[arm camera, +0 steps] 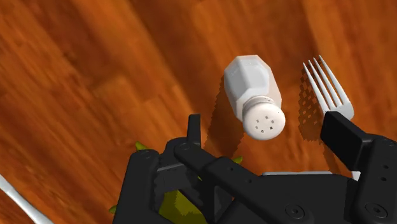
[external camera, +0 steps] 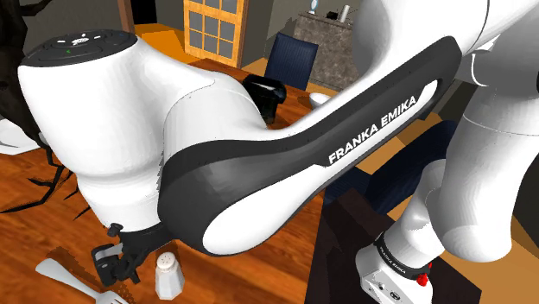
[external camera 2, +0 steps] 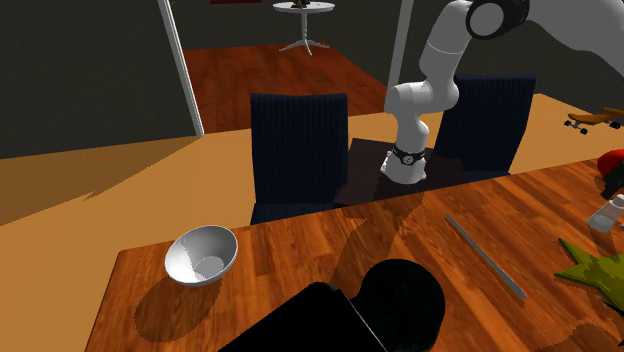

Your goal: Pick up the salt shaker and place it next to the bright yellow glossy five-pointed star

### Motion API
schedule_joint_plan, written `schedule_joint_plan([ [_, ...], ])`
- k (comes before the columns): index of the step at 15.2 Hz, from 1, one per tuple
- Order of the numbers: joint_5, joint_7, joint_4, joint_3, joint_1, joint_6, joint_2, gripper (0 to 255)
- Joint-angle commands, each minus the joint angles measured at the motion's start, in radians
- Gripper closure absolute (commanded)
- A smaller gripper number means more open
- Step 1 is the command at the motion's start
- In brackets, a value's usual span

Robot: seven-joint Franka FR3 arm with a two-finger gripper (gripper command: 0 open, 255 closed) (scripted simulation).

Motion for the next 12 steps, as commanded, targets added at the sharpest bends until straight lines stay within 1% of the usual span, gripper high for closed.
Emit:
schedule_joint_plan([
  [1, 0.011, -0.007, 0.02, 0.004, -0.002, -0.03, -0.013, 0],
  [4, 0.036, -0.024, 0.084, 0.014, -0.005, -0.115, -0.041, 0],
  [12, 0.036, -0.024, 0.084, 0.014, -0.005, -0.115, -0.041, 0],
])
